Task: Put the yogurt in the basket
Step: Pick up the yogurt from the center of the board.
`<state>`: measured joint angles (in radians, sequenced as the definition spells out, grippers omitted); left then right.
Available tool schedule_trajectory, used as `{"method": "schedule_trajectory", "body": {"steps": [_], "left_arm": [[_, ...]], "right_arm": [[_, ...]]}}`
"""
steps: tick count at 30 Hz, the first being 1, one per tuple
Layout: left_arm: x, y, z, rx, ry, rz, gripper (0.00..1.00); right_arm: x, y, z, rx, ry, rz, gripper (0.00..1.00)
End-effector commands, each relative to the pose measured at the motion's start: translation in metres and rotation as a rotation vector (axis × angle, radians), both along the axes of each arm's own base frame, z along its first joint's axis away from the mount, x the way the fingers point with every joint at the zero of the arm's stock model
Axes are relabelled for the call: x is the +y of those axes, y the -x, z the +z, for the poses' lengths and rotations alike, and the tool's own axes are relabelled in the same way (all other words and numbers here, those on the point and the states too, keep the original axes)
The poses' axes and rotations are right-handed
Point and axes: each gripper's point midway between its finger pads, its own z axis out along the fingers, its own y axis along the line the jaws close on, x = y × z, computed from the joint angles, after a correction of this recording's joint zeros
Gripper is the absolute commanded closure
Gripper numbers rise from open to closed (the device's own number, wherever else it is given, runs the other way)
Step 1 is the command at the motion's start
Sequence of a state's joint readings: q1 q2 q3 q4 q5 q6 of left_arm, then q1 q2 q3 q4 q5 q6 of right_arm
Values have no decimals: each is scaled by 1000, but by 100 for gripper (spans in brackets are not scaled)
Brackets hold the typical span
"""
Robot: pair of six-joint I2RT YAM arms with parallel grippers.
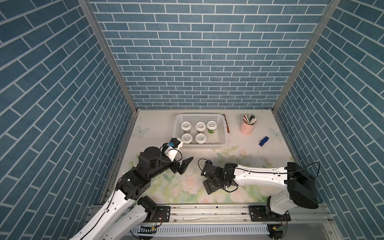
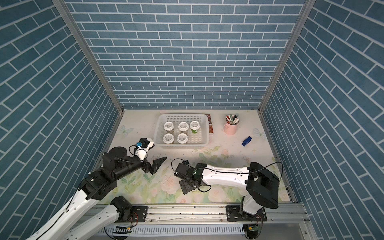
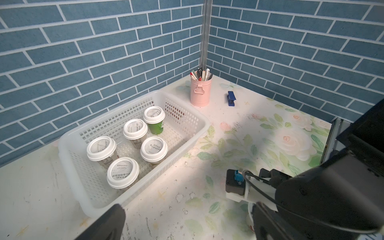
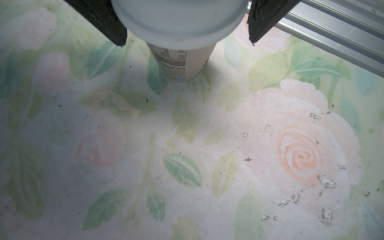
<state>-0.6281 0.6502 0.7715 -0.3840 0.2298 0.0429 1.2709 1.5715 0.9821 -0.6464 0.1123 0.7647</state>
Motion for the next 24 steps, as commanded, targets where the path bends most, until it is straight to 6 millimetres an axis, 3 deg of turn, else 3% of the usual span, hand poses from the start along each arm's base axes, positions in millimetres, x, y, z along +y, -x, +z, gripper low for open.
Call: {"method": "schedule_trajectory", "body": {"steps": [1, 24], "left_arm": [[-1, 3, -4, 1, -8, -14, 0], [-1, 1, -8, 27, -7, -2, 0]], "right_arm": [[-3, -1, -6, -6, 20, -43, 8], [-9, -4, -1, -30, 45, -53, 24]]}}
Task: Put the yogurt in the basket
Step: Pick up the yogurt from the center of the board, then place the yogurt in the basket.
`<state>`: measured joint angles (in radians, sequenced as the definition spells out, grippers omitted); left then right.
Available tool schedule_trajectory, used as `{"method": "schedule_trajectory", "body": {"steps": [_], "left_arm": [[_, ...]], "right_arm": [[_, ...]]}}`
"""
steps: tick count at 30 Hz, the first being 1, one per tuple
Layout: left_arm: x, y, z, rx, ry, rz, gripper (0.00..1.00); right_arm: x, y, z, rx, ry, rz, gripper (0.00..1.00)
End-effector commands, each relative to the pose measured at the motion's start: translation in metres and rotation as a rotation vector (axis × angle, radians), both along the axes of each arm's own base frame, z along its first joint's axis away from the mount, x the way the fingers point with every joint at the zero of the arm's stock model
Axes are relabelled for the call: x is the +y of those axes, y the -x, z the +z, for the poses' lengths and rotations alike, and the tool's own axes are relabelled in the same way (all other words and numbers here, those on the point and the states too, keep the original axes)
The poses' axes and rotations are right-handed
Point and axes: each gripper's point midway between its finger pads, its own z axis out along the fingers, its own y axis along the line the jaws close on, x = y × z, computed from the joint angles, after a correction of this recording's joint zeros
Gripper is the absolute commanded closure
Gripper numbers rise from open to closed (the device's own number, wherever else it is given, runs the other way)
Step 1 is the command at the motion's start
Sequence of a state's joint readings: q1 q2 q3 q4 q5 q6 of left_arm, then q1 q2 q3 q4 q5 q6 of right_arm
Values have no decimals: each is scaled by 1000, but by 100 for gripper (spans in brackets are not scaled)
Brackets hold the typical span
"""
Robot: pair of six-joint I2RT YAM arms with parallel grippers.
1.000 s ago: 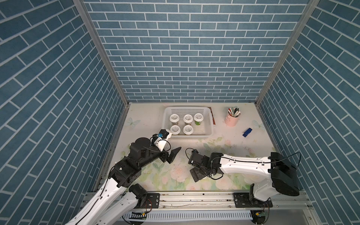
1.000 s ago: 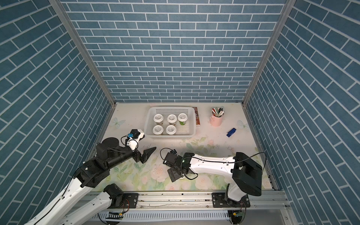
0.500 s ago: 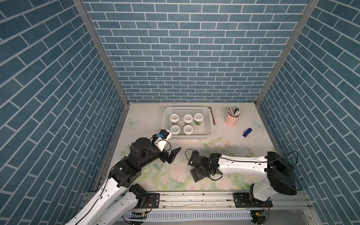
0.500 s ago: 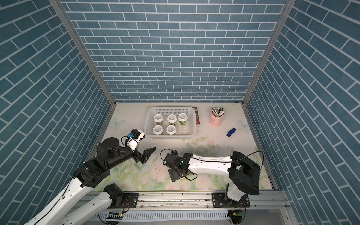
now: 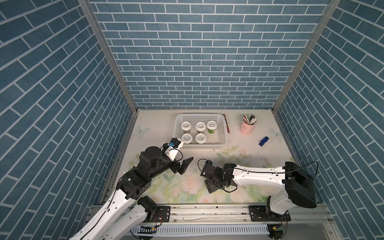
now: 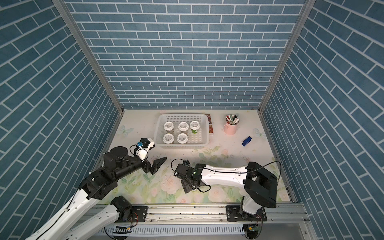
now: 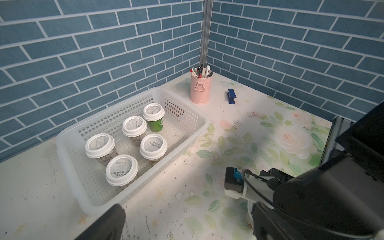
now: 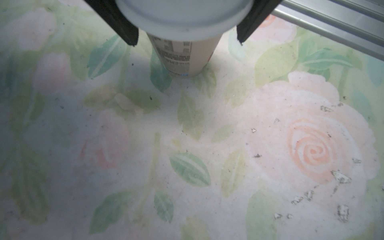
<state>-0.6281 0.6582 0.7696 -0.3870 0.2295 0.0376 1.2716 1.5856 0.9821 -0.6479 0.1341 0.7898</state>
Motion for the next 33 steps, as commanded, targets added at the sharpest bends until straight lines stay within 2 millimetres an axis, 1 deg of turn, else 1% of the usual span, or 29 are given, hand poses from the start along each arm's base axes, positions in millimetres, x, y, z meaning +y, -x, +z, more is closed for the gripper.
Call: {"method": "schedule_trajectory", "body": {"steps": [1, 8, 16, 22, 28, 33], "left_arm": [[0, 2, -4, 14, -2, -3, 0], [0, 2, -4, 16, -2, -2, 0], [0, 2, 0, 4, 7, -2, 0], [-2, 2, 0, -5, 14, -12, 0], [-4, 0, -1, -11, 15, -13, 0], [-5, -2, 0, -17, 11, -17, 0]], "right_arm": [[-6, -2, 4, -23, 28, -25, 24], [-9, -11, 25, -62, 36, -27, 24], [-14, -35, 58, -116, -2, -55, 25], [-15, -66, 89, -176, -34, -76, 25], [-8, -105, 124, -241, -71, -69, 26], [-4, -141, 140, -282, -52, -49, 26]]}}
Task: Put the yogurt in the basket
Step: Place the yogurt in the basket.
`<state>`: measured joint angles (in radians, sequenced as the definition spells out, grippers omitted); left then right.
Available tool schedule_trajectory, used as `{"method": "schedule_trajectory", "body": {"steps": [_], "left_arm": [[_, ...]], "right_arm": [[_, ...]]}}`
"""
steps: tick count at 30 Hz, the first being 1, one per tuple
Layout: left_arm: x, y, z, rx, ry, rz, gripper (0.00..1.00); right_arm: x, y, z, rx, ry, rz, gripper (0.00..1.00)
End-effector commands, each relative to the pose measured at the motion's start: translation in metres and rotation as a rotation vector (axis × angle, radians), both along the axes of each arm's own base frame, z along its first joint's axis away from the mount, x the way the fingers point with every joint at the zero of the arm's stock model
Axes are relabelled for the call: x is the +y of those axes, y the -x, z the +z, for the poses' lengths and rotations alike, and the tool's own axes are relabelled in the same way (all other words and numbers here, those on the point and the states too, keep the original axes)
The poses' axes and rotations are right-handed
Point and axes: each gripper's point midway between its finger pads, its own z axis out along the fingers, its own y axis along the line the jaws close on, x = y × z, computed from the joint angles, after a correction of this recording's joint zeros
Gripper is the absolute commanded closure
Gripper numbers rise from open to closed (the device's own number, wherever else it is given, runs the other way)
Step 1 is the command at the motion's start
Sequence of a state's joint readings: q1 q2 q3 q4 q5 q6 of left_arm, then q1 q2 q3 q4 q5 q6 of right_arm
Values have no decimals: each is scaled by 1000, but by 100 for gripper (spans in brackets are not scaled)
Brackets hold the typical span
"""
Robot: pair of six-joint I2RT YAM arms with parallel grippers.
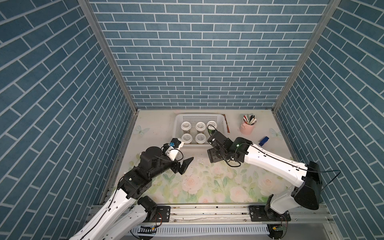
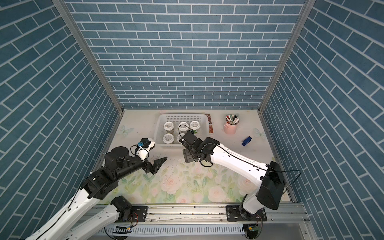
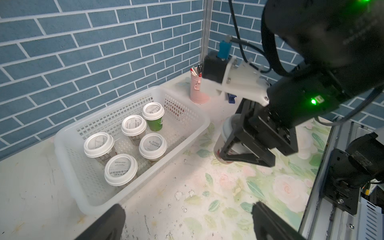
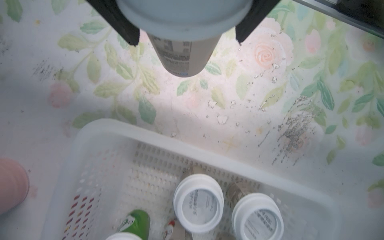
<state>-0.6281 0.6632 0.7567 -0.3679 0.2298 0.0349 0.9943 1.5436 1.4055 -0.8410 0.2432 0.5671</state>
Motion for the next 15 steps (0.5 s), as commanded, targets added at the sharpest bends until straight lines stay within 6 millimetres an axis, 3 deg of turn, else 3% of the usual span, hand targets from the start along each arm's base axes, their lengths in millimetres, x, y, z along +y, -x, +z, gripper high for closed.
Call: {"method": "schedule_trajectory", "body": {"steps": [1, 10, 15], "left_arm": [[-4, 0, 2, -16, 7, -17, 0], [-7, -3, 0, -13, 3, -24, 0], [-9, -4, -2, -11, -3, -30, 0]], "right_arm": [[-5, -22, 2, -30, 91, 49, 26], [-8, -89, 12, -80, 112, 34, 26], [-5, -118, 6, -86, 118, 37, 26]]}}
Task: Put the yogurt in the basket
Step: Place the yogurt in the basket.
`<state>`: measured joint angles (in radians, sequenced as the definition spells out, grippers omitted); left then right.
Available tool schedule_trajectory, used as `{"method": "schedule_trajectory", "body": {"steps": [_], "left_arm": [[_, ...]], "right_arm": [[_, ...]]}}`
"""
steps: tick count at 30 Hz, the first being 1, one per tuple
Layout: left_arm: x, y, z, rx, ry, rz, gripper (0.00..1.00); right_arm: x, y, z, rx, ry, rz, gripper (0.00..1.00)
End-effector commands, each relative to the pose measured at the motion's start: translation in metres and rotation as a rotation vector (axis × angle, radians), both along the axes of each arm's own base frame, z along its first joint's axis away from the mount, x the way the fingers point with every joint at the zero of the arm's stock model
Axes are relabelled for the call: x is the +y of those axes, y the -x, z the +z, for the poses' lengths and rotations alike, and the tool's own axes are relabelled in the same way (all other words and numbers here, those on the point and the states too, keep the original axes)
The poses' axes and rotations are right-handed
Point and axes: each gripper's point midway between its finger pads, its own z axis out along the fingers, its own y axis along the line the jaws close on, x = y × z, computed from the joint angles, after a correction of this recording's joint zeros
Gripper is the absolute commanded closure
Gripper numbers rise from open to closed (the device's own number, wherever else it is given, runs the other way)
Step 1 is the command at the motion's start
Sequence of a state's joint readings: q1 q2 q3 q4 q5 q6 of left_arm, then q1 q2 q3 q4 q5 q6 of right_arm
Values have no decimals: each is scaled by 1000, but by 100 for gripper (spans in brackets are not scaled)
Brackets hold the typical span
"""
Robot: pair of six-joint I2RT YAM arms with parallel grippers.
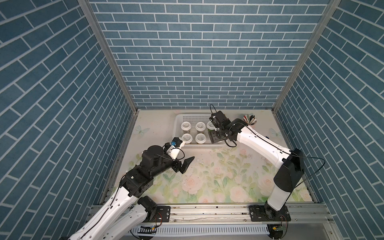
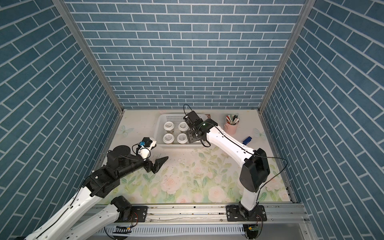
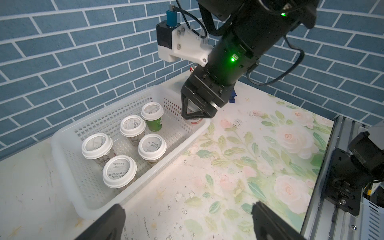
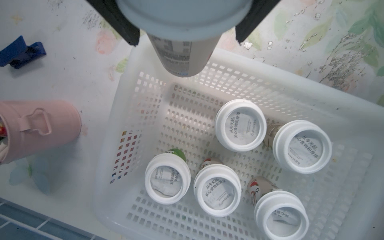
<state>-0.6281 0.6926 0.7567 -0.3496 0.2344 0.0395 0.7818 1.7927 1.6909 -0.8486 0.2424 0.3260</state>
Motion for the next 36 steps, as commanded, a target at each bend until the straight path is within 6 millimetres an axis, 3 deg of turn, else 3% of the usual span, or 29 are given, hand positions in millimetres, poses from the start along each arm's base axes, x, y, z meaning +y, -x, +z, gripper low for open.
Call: {"method": "schedule_trajectory", "body": {"steps": [1, 8, 17, 25, 36], "left_arm": [[-5, 0, 2, -19, 6, -23, 0], [-6, -2, -2, -9, -2, -25, 0], [-8, -4, -3, -4, -3, -27, 0], [-9, -5, 1, -7, 8, -24, 0], [-9, -6, 0, 1, 6, -19, 0]], "right_arm": [[3, -17, -3, -15, 28, 45, 26], [8, -46, -27, -1, 30, 52, 26], [14, -69, -60, 25, 37, 68, 26], [16, -78, -85, 54, 35, 73, 27], [20, -75, -113, 102, 17, 85, 27]]}}
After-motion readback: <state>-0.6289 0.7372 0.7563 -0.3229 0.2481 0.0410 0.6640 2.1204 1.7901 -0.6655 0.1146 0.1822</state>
